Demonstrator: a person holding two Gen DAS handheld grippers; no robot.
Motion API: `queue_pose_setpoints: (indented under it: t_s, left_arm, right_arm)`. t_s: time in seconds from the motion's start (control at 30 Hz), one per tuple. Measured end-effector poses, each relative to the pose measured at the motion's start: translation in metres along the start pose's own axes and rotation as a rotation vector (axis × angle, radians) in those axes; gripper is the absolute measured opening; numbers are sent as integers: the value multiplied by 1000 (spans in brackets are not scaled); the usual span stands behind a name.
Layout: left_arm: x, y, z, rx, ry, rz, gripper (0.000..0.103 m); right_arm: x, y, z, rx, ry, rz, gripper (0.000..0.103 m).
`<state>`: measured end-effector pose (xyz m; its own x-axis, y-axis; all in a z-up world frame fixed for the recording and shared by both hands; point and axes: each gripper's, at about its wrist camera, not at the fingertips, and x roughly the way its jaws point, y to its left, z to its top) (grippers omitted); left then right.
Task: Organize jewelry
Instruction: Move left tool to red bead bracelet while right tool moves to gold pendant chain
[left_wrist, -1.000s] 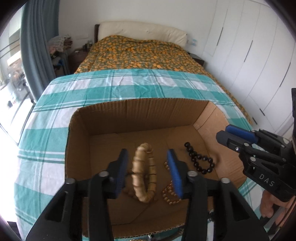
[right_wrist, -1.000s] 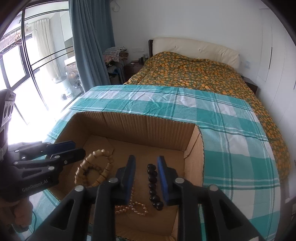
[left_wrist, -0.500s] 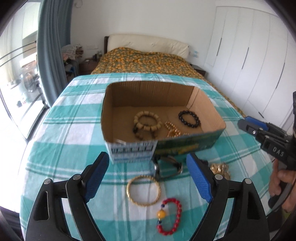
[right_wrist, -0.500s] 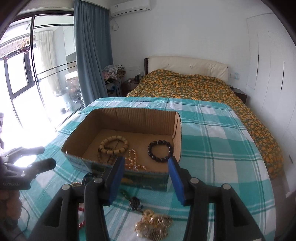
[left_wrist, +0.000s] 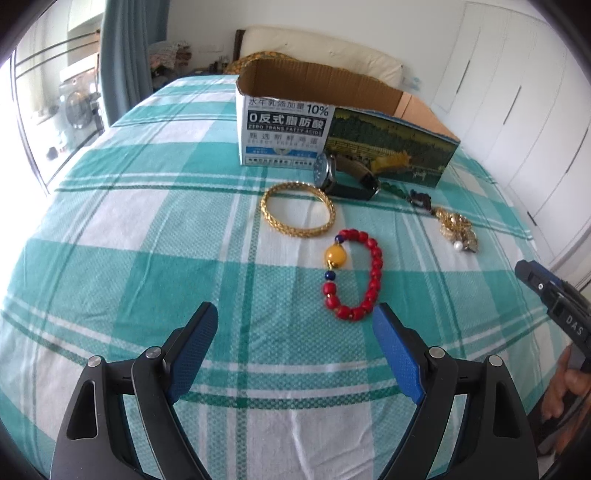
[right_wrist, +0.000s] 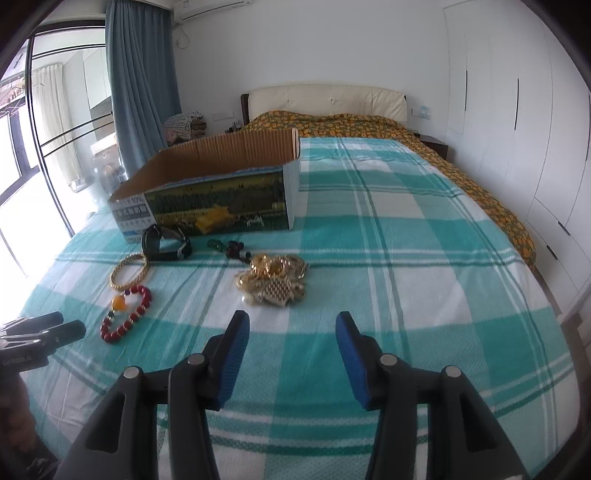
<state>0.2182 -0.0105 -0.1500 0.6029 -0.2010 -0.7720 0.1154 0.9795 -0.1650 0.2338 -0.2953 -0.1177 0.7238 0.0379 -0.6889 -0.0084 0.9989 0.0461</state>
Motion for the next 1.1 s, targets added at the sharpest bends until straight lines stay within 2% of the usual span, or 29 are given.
queue_pose_setpoints:
  t_s: [0.2, 0.47, 0.93, 1.1]
  left_arm:
    - [4, -3, -7, 3, 8, -12, 87]
    - [11, -1, -1, -2, 3, 4, 87]
    - [37, -7, 23, 37, 26, 35, 86]
    - [42, -10, 25, 52, 23, 49, 84]
  right_arm:
    - [5, 5, -24, 21, 43, 22, 50]
    - [10, 3, -23, 34, 51, 36, 50]
    - [55, -3, 14, 103, 127, 118, 50]
    - [74, -4, 25, 127, 150, 94, 50]
